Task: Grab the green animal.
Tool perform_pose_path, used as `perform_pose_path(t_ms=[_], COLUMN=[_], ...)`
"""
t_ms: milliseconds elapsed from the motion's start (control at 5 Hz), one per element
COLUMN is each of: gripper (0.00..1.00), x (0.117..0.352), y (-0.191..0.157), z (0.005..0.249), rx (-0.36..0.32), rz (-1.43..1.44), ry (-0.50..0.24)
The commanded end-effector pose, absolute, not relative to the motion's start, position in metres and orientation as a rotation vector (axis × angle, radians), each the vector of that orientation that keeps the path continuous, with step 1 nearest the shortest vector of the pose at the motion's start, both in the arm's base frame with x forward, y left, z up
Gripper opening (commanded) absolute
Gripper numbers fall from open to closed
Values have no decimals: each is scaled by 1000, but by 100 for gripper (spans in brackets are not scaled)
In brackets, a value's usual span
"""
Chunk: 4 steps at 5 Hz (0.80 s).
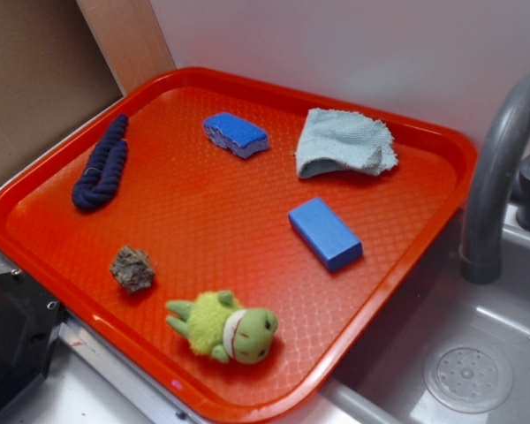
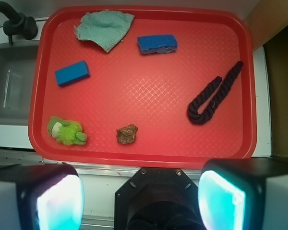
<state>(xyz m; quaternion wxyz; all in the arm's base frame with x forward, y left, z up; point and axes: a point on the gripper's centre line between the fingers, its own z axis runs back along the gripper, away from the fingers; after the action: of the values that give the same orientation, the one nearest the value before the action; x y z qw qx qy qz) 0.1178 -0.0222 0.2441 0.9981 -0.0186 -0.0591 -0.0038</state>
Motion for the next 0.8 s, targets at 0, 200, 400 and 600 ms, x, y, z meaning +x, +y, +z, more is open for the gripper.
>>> perform_pose_path(t_ms=[0,200,400,600], gripper=[100,100,100,100], x=[118,156,172,167], y=[-22,-34,-57,-100], z=[244,232,218,197], rx=[-37,32,73,102], rz=[-8,-262,-516,-768], ry=[-118,-153,-149,-163])
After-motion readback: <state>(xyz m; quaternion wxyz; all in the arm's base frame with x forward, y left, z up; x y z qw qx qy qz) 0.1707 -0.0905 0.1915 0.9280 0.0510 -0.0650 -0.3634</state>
